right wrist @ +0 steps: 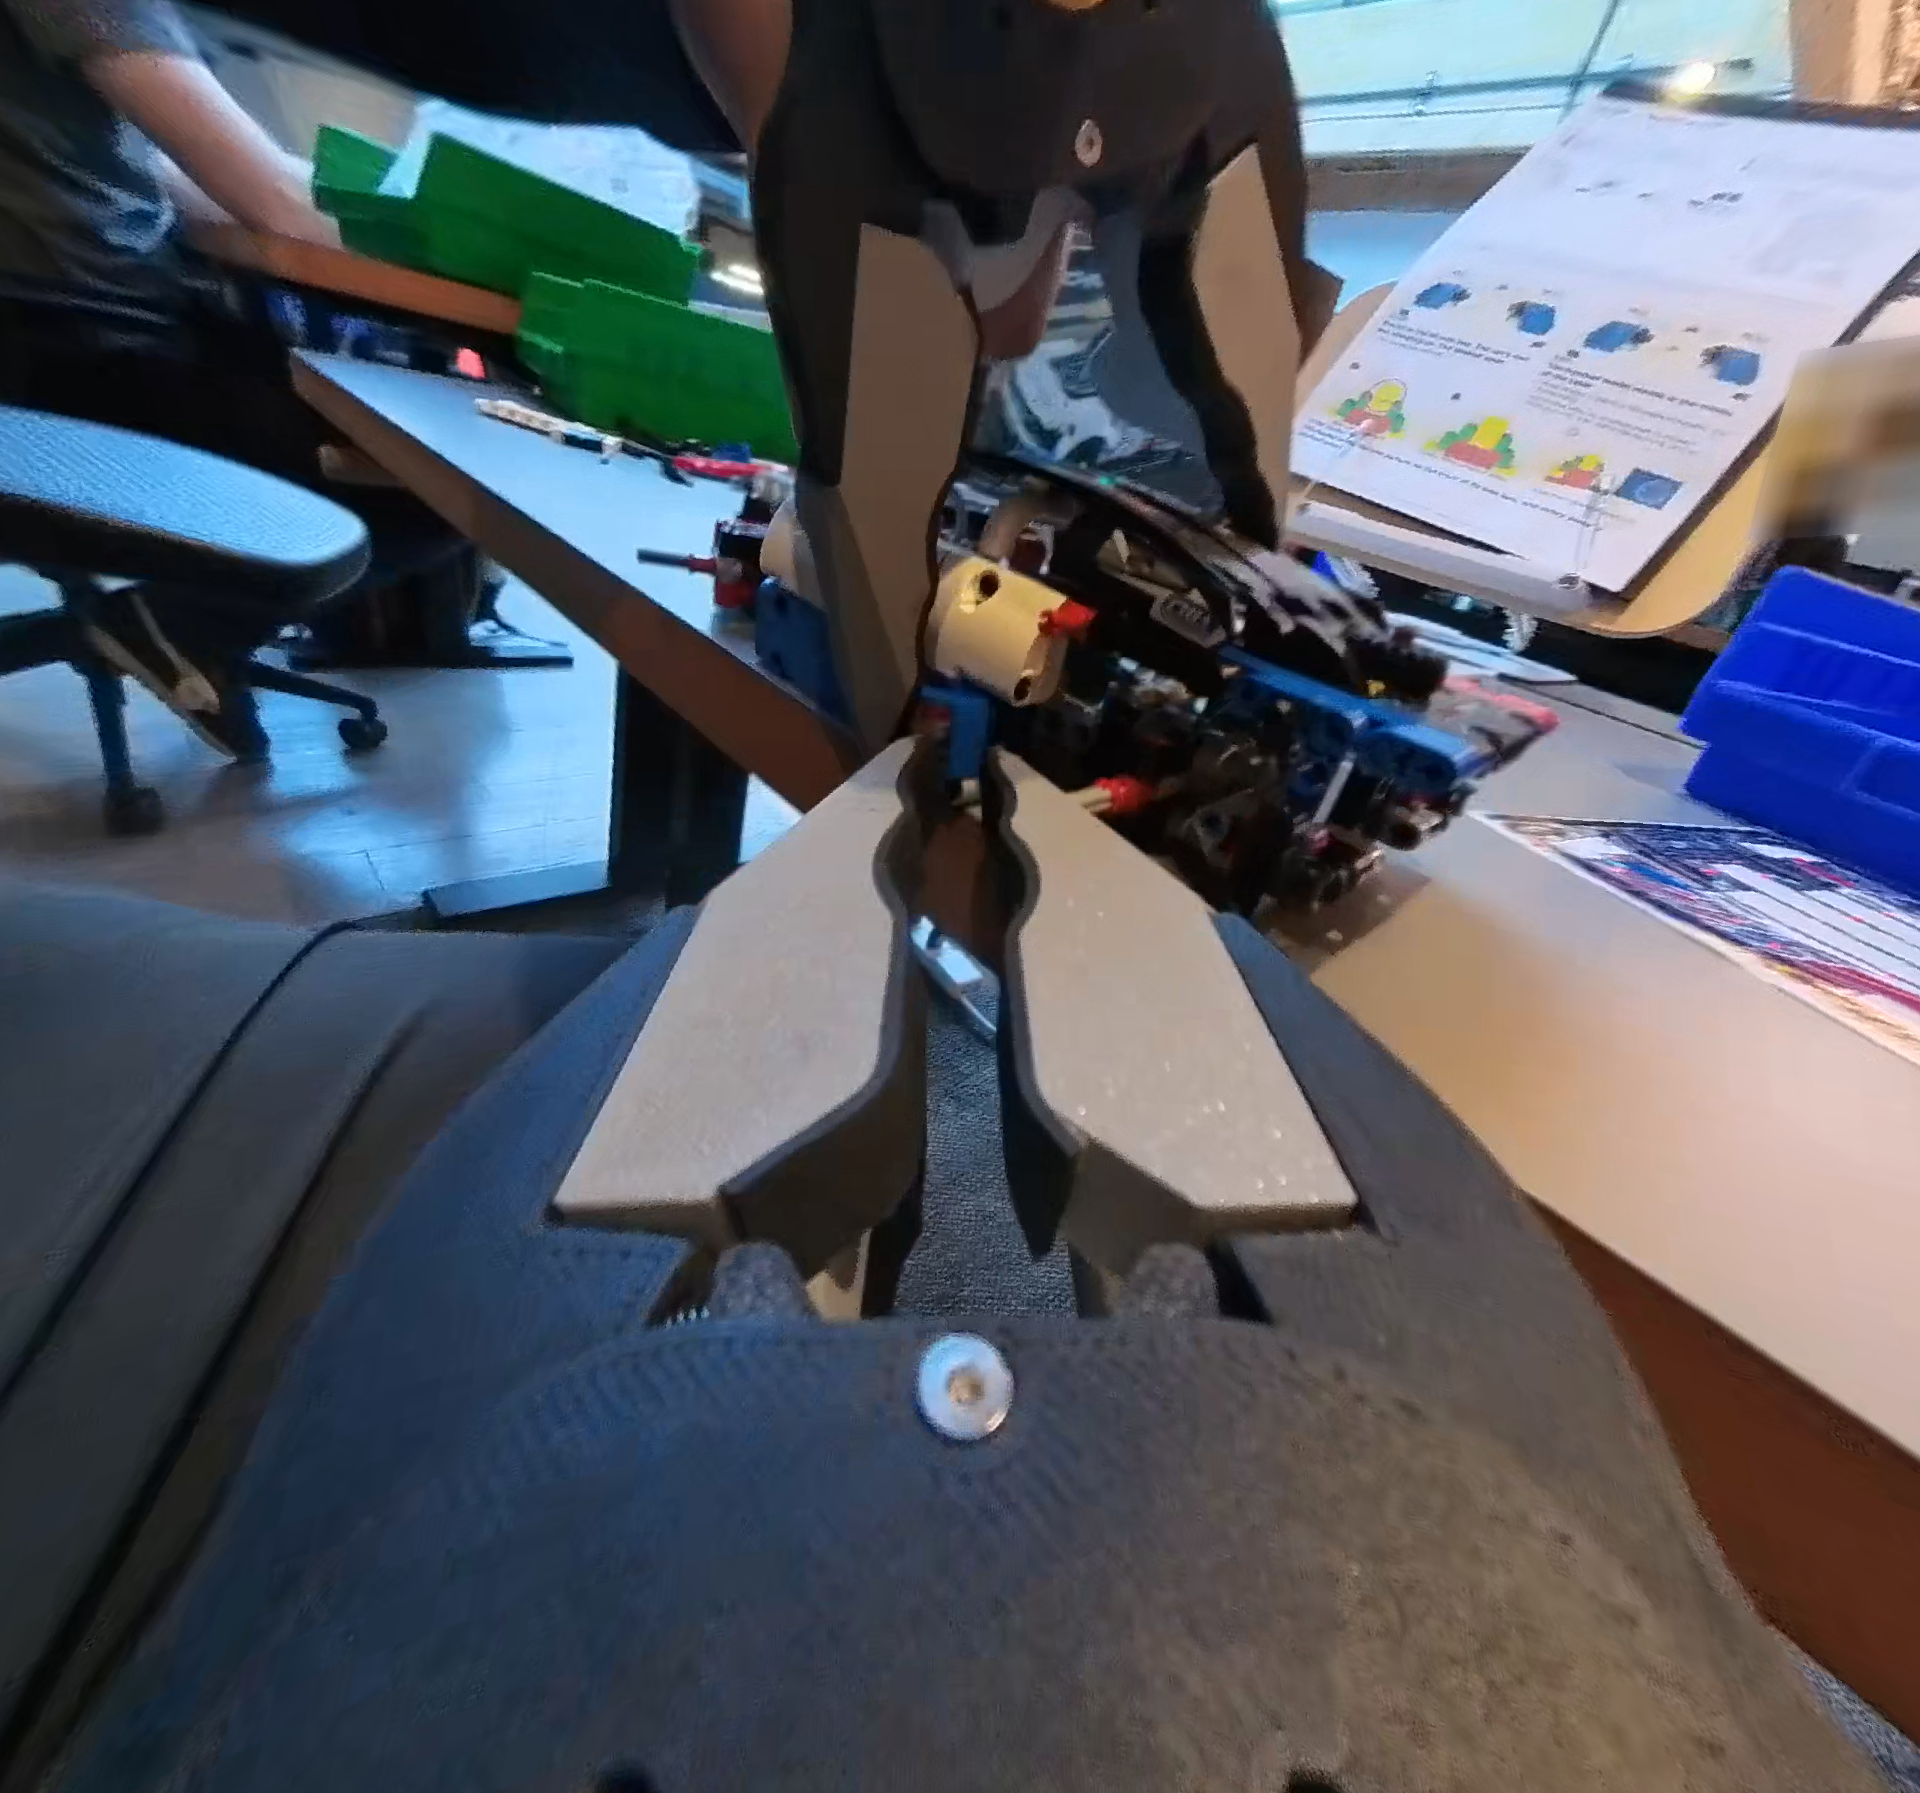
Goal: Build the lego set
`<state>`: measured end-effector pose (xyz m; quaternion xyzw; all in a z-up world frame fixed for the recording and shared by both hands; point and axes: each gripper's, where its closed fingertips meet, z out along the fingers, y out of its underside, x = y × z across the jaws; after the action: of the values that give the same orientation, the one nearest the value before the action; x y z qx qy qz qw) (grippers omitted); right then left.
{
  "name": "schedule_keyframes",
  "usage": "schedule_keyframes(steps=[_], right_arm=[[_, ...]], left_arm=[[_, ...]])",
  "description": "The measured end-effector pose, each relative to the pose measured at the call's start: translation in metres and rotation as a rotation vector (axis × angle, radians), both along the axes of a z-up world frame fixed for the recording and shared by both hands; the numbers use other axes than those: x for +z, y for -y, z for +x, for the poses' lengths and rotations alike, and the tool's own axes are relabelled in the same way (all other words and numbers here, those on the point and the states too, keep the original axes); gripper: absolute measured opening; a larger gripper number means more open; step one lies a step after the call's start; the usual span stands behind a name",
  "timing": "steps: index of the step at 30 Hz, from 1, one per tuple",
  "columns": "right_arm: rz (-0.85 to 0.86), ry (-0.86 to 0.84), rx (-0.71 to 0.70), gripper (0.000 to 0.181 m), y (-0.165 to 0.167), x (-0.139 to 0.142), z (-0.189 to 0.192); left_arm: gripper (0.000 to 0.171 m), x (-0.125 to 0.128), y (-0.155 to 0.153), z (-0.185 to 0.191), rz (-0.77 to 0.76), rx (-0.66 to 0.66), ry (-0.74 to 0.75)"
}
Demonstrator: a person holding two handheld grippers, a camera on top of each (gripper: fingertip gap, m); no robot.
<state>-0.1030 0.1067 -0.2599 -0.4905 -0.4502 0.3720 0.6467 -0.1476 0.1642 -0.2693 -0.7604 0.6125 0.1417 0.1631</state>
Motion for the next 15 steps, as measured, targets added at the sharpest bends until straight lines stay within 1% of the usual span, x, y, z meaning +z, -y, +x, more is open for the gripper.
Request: schedule_keyframes(steps=[5, 10, 13, 15], right_arm=[[-0.013, 0.034, 0.052, 0.009, -0.005, -0.017, -0.005], [-0.062, -0.02, 0.127, 0.014, -0.002, -0.017, -0.011], [-0.077, -0.024, 0.122, 0.011, 0.002, -0.018, -0.019], [-0.074, -0.048, 0.117, 0.01, 0.005, -0.013, -0.021]], left_arm=[[0.122, 0.0, 0.003, -0.008, -0.014, 0.0, -0.048], [0.119, 0.003, 0.001, -0.006, -0.054, 0.027, -0.063], [0.118, 0.003, 0.001, -0.006, -0.073, 0.027, -0.065], [0.119, 0.003, 0.001, -0.007, -0.067, 0.02, -0.079]])
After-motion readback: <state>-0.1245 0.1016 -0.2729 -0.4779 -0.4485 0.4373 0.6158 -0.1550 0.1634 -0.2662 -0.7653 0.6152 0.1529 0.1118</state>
